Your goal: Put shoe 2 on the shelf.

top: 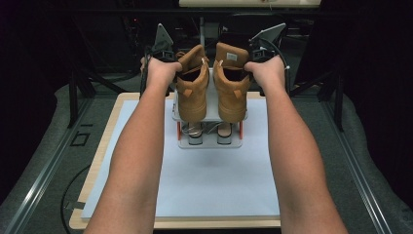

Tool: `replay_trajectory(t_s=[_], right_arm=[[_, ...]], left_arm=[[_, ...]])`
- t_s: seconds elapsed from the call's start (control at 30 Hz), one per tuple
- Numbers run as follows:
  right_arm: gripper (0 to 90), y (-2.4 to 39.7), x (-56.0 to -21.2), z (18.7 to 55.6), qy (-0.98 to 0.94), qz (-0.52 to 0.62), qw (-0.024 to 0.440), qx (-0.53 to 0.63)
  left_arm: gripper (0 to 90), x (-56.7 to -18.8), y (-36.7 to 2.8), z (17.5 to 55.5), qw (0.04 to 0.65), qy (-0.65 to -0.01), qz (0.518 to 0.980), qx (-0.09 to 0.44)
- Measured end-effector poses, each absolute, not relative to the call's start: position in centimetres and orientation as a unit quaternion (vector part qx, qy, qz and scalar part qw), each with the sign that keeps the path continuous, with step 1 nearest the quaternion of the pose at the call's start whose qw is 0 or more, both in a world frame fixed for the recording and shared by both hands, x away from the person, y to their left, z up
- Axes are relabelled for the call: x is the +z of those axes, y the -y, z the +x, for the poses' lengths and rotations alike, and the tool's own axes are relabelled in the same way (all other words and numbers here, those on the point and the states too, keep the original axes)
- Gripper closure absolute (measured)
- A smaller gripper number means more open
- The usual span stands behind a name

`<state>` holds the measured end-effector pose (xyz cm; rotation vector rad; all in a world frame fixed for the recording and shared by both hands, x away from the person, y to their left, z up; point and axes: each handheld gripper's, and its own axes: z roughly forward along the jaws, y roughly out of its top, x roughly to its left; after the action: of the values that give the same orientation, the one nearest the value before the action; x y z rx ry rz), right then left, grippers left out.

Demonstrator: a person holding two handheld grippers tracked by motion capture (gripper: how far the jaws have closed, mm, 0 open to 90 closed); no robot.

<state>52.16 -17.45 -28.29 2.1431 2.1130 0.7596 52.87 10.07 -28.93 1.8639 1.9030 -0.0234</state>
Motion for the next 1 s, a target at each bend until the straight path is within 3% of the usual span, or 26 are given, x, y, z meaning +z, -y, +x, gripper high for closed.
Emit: replay_trajectory(t_s=[0.57, 1.0], right_arm=[[83.4, 16.5, -28.5, 53.1, -0.688, 0.69, 0.025, 0.224], [70.4, 15.5, -27.8, 52.8, -0.715, 0.656, 0.06, 0.235]], left_arm=[[81.5, -29.2, -9.6, 53.2, 0.24, -0.696, 0.677, -0.001], [70.1, -28.6, -8.9, 53.2, 0.24, -0.68, 0.692, 0.027]])
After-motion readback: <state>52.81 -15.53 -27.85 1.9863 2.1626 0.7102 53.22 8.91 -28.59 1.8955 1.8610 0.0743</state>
